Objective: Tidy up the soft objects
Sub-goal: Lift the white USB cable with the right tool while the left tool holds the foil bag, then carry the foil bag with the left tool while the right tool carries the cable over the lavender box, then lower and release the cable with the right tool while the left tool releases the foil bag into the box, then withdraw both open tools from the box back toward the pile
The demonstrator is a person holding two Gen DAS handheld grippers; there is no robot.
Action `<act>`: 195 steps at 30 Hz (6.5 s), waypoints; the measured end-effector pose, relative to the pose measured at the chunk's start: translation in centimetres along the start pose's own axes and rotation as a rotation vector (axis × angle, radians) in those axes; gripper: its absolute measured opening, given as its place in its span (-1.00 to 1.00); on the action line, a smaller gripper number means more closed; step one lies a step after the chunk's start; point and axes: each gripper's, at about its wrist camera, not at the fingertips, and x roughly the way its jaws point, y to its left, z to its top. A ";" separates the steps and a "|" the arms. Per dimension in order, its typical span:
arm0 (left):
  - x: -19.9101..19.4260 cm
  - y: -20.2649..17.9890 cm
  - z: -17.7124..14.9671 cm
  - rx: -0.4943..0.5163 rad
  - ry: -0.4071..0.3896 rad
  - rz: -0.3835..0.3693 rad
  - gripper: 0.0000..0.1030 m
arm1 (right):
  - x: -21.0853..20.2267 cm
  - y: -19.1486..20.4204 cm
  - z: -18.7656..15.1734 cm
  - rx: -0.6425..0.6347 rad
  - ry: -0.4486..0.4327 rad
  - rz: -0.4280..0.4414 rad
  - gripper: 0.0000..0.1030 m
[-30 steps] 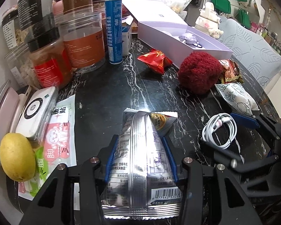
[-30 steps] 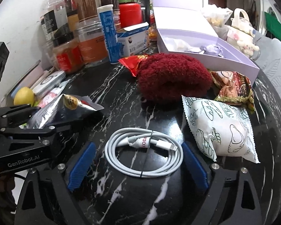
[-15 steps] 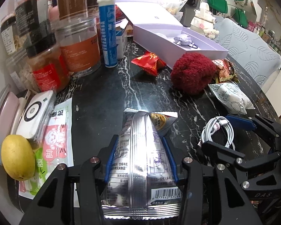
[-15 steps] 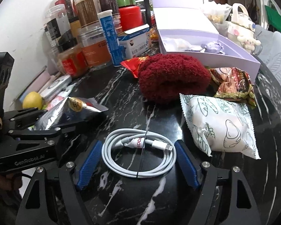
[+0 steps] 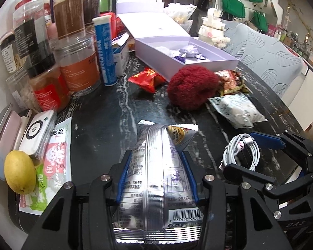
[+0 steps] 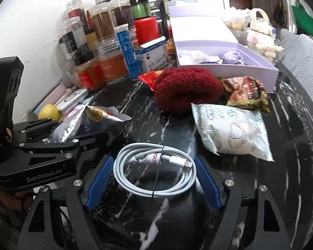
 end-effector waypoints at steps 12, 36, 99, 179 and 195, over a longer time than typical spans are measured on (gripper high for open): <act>-1.7 -3.3 0.4 0.037 -0.034 -0.060 -0.11 | -4.4 -0.8 -1.0 0.000 -0.053 -0.035 0.55; -5.9 -6.9 7.2 0.115 -0.181 -0.139 -0.11 | -10.2 -2.8 4.6 -0.023 -0.219 -0.075 0.55; 10.1 -3.0 29.9 0.081 -0.226 -0.005 -0.11 | 4.5 -16.0 27.3 -0.053 -0.222 -0.135 0.55; 9.2 -4.6 27.9 0.118 -0.064 0.140 0.53 | 2.3 -14.2 25.8 -0.052 -0.135 -0.261 0.72; 0.0 -4.8 25.2 0.105 -0.200 0.140 0.53 | -5.7 -9.2 23.4 -0.102 -0.252 -0.270 0.72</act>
